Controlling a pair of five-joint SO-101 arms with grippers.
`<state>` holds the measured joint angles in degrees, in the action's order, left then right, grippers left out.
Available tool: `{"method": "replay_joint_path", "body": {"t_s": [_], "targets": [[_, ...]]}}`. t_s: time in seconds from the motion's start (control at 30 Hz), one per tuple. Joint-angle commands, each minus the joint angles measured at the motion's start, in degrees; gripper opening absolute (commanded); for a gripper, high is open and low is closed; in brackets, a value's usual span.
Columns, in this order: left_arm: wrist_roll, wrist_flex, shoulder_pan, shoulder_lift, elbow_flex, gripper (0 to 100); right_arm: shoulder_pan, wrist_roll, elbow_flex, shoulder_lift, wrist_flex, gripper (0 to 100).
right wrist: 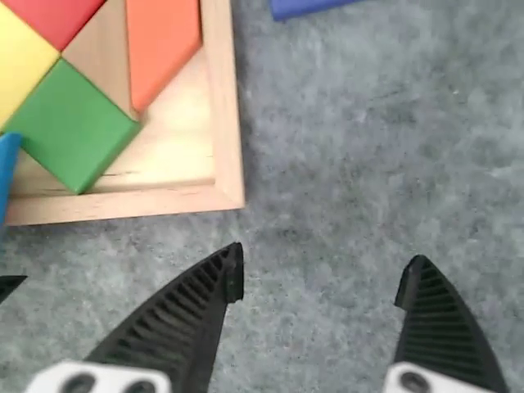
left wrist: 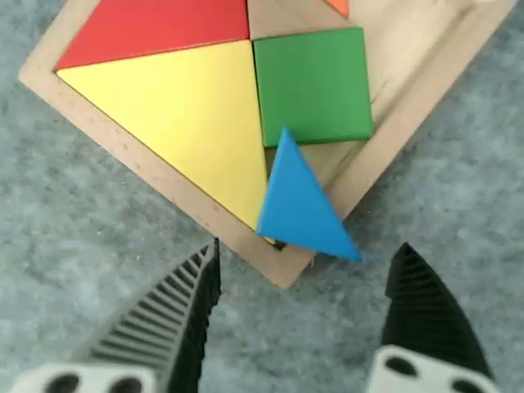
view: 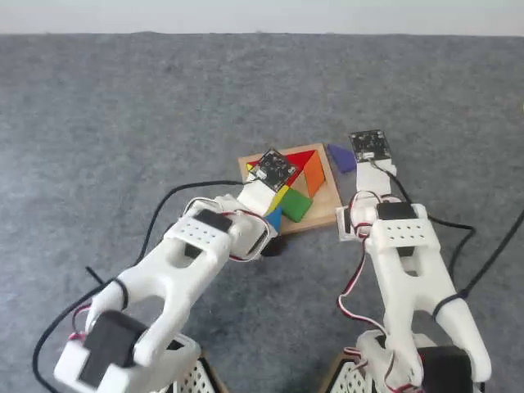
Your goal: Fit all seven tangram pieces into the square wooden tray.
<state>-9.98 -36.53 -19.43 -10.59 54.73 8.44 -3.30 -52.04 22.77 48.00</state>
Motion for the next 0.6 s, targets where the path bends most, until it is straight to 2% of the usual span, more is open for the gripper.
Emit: {"method": "replay_joint_path", "body": {"t_s": [0.0, 0.27, 0.57], "targets": [[-0.8, -0.4, 1.3, 0.1, -2.7, 32, -0.3, -0.4, 0.4, 0.0, -0.8, 30.6], [-2.9, -0.4, 4.7, 0.7, -4.4, 32, -0.2, -0.4, 0.4, 0.0, -0.8, 30.6], [-4.0, -0.4, 4.7, 0.5, -4.9, 32, -0.1, -0.4, 0.4, 0.0, -0.8, 30.6]]}}
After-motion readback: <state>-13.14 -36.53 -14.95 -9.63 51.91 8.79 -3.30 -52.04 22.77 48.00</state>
